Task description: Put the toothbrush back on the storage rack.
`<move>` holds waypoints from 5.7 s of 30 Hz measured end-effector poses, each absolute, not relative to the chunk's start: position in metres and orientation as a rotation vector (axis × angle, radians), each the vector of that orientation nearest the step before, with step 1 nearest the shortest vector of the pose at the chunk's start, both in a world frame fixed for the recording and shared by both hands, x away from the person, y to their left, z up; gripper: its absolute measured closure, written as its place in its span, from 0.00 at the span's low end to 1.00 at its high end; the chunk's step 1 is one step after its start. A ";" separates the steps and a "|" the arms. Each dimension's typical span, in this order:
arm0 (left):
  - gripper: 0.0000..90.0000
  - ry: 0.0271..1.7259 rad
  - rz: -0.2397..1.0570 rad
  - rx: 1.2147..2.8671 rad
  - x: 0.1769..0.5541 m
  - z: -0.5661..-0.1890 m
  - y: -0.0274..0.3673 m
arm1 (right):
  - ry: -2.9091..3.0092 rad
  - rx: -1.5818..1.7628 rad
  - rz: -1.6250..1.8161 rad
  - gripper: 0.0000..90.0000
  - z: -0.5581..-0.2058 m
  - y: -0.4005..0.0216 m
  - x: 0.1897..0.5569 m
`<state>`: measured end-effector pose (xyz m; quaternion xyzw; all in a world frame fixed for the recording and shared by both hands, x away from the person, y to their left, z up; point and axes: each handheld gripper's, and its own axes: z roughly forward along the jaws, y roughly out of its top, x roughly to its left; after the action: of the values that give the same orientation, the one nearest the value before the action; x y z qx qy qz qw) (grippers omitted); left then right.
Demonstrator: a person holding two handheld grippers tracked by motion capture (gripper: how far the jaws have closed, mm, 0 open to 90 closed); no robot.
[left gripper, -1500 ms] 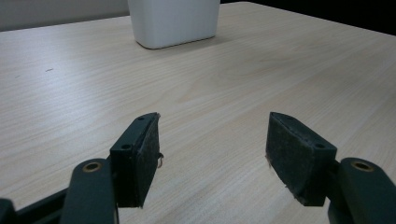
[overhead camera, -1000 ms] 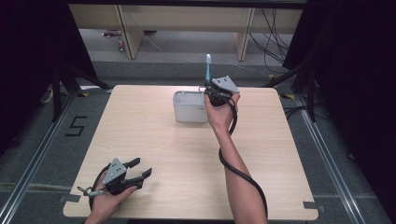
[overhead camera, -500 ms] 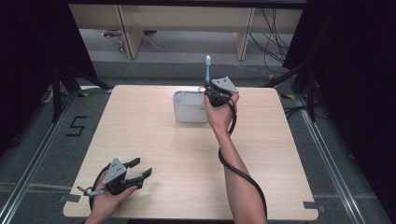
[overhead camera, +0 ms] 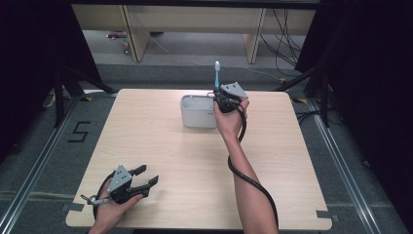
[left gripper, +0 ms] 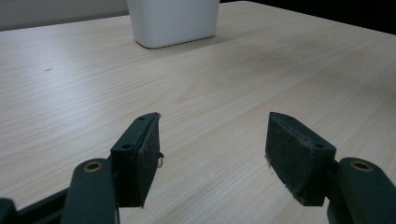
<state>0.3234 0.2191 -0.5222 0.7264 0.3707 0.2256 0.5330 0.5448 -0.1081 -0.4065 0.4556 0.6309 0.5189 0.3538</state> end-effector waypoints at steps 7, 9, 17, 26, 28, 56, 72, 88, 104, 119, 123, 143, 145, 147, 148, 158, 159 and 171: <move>0.39 0.883 0.537 1.732 0.324 -0.522 0.219 | 1.641 1.177 1.331 0.88 -0.411 -0.108 0.545; 0.39 0.883 0.537 1.732 0.323 -0.522 0.219 | 1.649 1.186 1.333 0.88 -0.412 -0.107 0.545; 0.39 0.881 0.536 1.732 0.324 -0.522 0.219 | 1.667 1.193 1.315 0.88 -0.416 -0.106 0.544; 0.39 0.878 0.532 1.725 0.324 -0.523 0.218 | 1.691 1.203 1.301 0.88 -0.422 -0.108 0.543; 0.39 0.877 0.532 1.726 0.324 -0.523 0.218 | 1.689 1.200 1.299 0.88 -0.423 -0.109 0.543; 0.39 0.875 0.540 1.748 0.324 -0.522 0.218 | 1.772 1.187 1.235 0.88 -0.436 -0.107 0.539; 0.39 0.875 0.539 1.748 0.324 -0.522 0.217 | 1.794 1.153 1.179 0.87 -0.437 -0.109 0.538; 0.39 0.873 0.543 1.752 0.324 -0.522 0.216 | 1.797 1.248 1.218 0.51 -0.432 -0.117 0.535; 0.39 0.867 0.544 1.748 0.324 -0.523 0.215 | 1.898 1.213 1.189 0.44 -0.428 -0.132 0.522; 0.39 0.864 0.549 1.750 0.324 -0.523 0.215 | 1.961 1.196 1.172 0.46 -0.424 -0.142 0.498; 0.39 0.867 0.548 1.749 0.324 -0.523 0.215 | 1.966 1.211 1.170 0.46 -0.426 -0.145 0.492; 0.40 0.876 0.556 1.763 0.323 -0.522 0.215 | 2.012 1.228 1.123 0.46 -0.444 -0.177 0.457; 0.40 0.868 0.554 1.753 0.324 -0.523 0.214 | 2.015 1.237 1.117 0.46 -0.445 -0.180 0.453; 0.40 0.868 0.555 1.754 0.324 -0.523 0.214 | 2.018 1.194 1.102 0.46 -0.447 -0.184 0.451; 0.40 0.876 0.558 1.764 0.323 -0.522 0.215 | 2.026 1.207 1.101 0.46 -0.450 -0.186 0.447; 0.40 0.875 0.559 1.767 0.324 -0.522 0.215 | 2.041 1.283 1.077 0.46 -0.465 -0.201 0.429; 0.40 0.876 0.561 1.768 0.324 -0.522 0.215 | 2.038 1.281 1.075 0.46 -0.467 -0.203 0.427; 0.40 0.871 0.562 1.759 0.324 -0.523 0.213 | 2.022 1.289 1.115 0.47 -0.487 -0.213 0.405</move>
<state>0.3242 0.2134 -0.5228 0.7346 0.3636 0.2348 0.5225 0.4053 -0.2131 -0.4872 0.4724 0.7412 0.4085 0.2461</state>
